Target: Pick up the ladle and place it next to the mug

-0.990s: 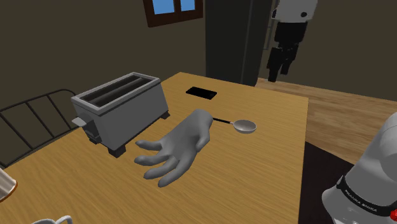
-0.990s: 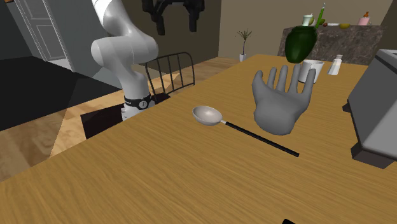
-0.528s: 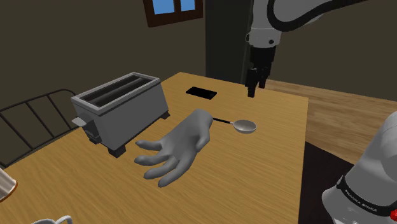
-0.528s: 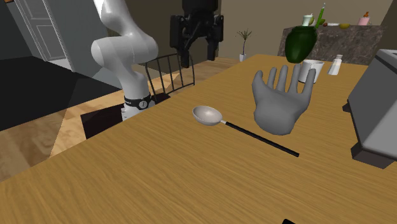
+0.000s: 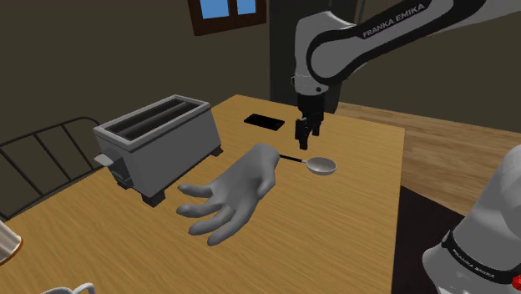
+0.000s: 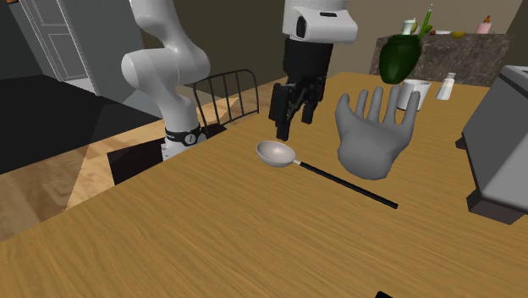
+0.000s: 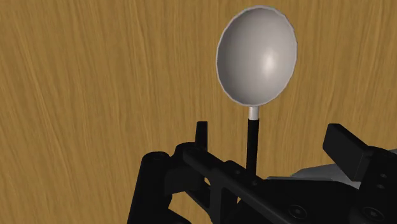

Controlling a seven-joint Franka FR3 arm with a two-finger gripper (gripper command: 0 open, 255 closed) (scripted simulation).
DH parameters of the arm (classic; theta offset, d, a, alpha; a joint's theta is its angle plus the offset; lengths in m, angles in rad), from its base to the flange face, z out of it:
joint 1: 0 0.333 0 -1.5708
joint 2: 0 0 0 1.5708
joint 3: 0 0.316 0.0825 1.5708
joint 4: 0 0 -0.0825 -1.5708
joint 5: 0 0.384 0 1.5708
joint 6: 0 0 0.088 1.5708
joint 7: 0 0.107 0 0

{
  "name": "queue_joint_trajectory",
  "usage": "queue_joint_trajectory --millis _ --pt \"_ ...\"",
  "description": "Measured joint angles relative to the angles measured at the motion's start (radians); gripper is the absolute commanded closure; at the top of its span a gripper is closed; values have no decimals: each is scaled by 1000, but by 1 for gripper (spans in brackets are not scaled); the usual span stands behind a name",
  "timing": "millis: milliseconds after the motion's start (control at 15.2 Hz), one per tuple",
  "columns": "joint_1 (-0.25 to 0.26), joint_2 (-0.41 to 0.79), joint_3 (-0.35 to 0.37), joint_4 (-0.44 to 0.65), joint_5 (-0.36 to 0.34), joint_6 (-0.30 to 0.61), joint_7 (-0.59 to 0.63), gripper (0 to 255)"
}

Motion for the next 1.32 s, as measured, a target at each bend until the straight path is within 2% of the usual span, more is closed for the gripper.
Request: queue_joint_trajectory --millis 330,792,1188,1254,1320 --pt "11 150 15 48 -24 84 -13 0" --pt "14 199 18 5 -30 175 -8 0" --pt "14 204 18 -1 -31 186 -7 0" --pt "14 204 18 -1 -31 186 -7 255" --pt "14 204 18 -1 -31 186 -7 255"
